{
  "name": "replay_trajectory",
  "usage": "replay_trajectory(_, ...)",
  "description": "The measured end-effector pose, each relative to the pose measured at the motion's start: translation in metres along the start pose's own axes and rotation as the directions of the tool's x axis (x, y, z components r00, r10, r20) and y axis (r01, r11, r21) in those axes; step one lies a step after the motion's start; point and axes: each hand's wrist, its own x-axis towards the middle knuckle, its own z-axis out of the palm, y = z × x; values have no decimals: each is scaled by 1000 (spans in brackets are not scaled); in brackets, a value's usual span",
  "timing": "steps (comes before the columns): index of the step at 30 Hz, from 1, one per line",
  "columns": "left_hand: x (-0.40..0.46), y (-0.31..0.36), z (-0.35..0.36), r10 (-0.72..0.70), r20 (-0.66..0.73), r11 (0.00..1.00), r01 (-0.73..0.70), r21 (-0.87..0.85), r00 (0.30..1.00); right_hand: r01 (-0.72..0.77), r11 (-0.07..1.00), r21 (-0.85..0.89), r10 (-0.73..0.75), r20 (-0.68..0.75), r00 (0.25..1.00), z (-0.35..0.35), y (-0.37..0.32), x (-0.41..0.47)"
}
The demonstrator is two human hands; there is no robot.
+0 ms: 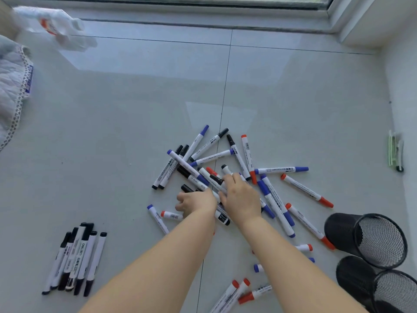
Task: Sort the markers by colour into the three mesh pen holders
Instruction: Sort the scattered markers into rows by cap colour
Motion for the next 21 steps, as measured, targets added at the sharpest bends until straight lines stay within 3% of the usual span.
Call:
replay_trajectory(5, 7, 5, 5, 15, -46, 1000, -16, -20, 999, -8, 999, -33, 8, -4, 1000, -3, 3, -1)
replay_trajectory(12, 7, 3, 8, 92, -89, 990, -82, 118, 992, -107, 994, -21, 109, 70, 992, -7, 6, -6)
replay_trajectory(16, 8, 3, 5, 123, -78, 990, -116, 83, 989, -160, 986, 51, 158, 55, 986, -11, 8, -11)
replay_trajectory(21, 13, 6, -6, 90, -34, 994, -92, -64, 995, -259, 943, 209, 225, 173, 959, -11, 8, -18)
